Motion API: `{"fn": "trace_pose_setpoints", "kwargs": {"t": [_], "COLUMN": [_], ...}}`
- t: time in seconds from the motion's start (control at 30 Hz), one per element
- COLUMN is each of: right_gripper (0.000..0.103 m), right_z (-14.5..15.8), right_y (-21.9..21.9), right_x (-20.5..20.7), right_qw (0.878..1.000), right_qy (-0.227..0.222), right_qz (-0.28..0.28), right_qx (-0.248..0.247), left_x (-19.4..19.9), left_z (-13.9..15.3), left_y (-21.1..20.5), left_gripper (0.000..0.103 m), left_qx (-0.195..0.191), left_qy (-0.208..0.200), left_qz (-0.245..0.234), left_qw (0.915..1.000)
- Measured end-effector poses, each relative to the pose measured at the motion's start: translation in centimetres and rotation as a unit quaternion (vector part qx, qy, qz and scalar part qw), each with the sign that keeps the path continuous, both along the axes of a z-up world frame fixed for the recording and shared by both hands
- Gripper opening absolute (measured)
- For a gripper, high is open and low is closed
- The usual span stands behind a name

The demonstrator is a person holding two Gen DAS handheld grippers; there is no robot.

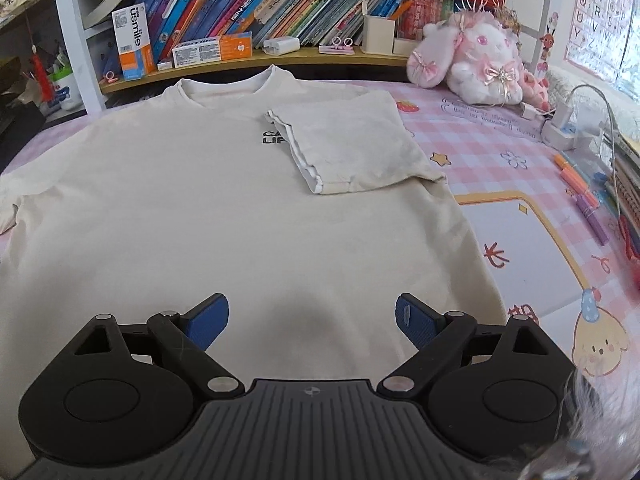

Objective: Fold clothes

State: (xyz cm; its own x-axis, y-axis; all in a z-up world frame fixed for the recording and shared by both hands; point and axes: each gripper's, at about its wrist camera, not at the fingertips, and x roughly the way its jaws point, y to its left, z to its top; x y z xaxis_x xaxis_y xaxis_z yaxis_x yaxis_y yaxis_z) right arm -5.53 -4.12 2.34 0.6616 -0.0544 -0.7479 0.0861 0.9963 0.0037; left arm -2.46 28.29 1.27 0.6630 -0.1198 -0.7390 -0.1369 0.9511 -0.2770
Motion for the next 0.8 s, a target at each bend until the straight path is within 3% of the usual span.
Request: {"fn": "trace_pose_setpoints", "kwargs": {"t": [0.23, 0.43, 0.53, 0.7, 0.8], "right_gripper": [0.091, 0.091, 0.091, 0.091, 0.091], "right_z": [0.9, 0.9, 0.8, 0.6, 0.6], "right_y": [2.6, 3.3, 3.2, 3.0, 2.8], "right_x": [1.1, 0.7, 0.7, 0.6, 0.5], "right_qw": [0.999, 0.999, 0.999, 0.999, 0.999], "right_qy": [-0.017, -0.014, -0.009, -0.001, 0.003], "right_qz": [0.031, 0.042, 0.036, 0.034, 0.03], "right_qx": [-0.016, -0.032, -0.034, -0.04, -0.041], "left_x": [0.6, 1.6, 2.6, 4.3, 5.2], "left_z": [-0.7, -1.3, -2.0, -3.3, -3.5], "left_y": [3.4, 6.0, 7.4, 9.8, 11.0], "left_gripper": [0.092, 0.086, 0.077, 0.056, 0.053], "left_qx": [-0.042, -0.096, -0.138, -0.213, -0.234], "left_qy": [0.0, -0.016, -0.01, -0.012, -0.016], "left_qz": [0.04, 0.083, 0.119, 0.179, 0.208], "left_qw": [0.9983, 0.9918, 0.9831, 0.9604, 0.9496]}}
